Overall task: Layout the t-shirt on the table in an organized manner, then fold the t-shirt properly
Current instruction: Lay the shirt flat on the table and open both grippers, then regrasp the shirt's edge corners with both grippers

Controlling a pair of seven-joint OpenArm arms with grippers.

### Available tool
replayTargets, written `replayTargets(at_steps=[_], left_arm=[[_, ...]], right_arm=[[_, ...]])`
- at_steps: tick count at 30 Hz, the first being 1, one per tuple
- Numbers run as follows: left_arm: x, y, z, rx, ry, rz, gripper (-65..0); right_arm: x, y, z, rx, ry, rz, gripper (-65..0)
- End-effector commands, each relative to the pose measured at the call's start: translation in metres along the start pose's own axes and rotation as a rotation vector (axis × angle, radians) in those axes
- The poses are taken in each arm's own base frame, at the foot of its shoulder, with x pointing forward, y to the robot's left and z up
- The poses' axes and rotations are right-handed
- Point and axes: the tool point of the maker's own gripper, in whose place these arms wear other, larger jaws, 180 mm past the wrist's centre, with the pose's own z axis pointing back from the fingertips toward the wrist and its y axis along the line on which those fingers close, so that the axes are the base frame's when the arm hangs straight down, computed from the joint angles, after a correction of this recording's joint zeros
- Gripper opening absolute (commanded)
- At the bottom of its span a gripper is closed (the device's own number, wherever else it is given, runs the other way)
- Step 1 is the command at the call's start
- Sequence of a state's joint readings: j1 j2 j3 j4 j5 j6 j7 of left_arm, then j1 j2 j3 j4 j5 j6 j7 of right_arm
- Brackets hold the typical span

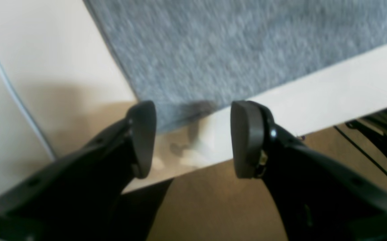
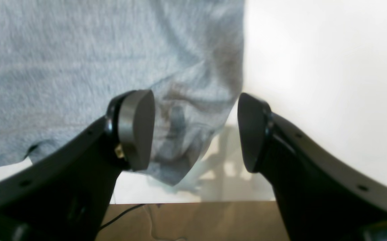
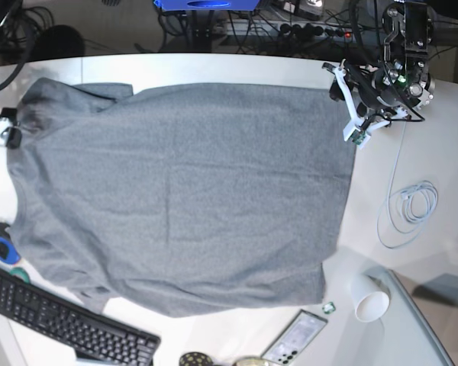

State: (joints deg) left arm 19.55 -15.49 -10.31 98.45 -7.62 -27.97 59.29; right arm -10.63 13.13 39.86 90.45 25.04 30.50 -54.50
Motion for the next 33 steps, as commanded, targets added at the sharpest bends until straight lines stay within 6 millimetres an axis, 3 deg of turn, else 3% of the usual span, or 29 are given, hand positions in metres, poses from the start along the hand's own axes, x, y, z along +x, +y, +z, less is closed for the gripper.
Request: replayTargets(at_steps=[1,4,7,9,10,11,13,14,19,23,26,33], left_arm=[[0.0,0.016,0.007,0.041,-0.017,0.011,-30.8],[-0.004,0.035,0.014,0.081,-0.025,0.068,-30.6],[0.001,0.046,0.017,0.105,-0.053,0.109,-33.6],[0.012,0.042,0.014,0.092,-0.077,0.129,-48.2],[0.014,0.039,0.012,0.085,-0.081,0.131,-59.1],[0.018,0.034,0.01,0.073,-0.088,0.142,-65.0],[0.024,0.028,0.004,0.057,-0.098,0.163,-65.0],[0.022,0.027,0.001,0.049,-0.089,0.169,-65.0],[0.018,0.022,-0.018,0.017,-0.142,0.212,-65.0],[-0.01,0.014,-0.041,-0.025,-0.077,0.261,-65.0],[-0.019,0.01,-0.048,-0.039,-0.067,0.279,-65.0],[-0.02,0.009,-0.047,-0.038,-0.079,0.278,-65.0]], right_arm=[[0.021,-0.003,0.008,-0.012,-0.059,0.021,-27.8],[0.031,-0.006,0.01,-0.02,-0.07,0.048,-27.9],[0.035,0.005,-0.01,0.03,-0.054,0.044,-28.7],[0.038,0.008,-0.027,0.062,-0.086,0.005,-36.9],[0.039,0.004,-0.032,0.064,-0.096,-0.007,-43.5],[0.038,0.003,-0.04,0.075,-0.095,-0.016,-51.8],[0.034,0.003,-0.051,0.089,-0.077,-0.026,-63.8],[0.031,0.0,-0.054,0.089,-0.068,-0.031,-65.0],[0.015,-0.007,-0.068,0.092,-0.06,-0.085,-62.1],[-0.001,-0.022,-0.081,0.063,-0.009,-0.115,-62.1],[-0.004,-0.03,-0.094,0.027,0.002,-0.106,-62.1],[0.015,-0.035,-0.111,-0.029,-0.054,-0.018,-62.1]])
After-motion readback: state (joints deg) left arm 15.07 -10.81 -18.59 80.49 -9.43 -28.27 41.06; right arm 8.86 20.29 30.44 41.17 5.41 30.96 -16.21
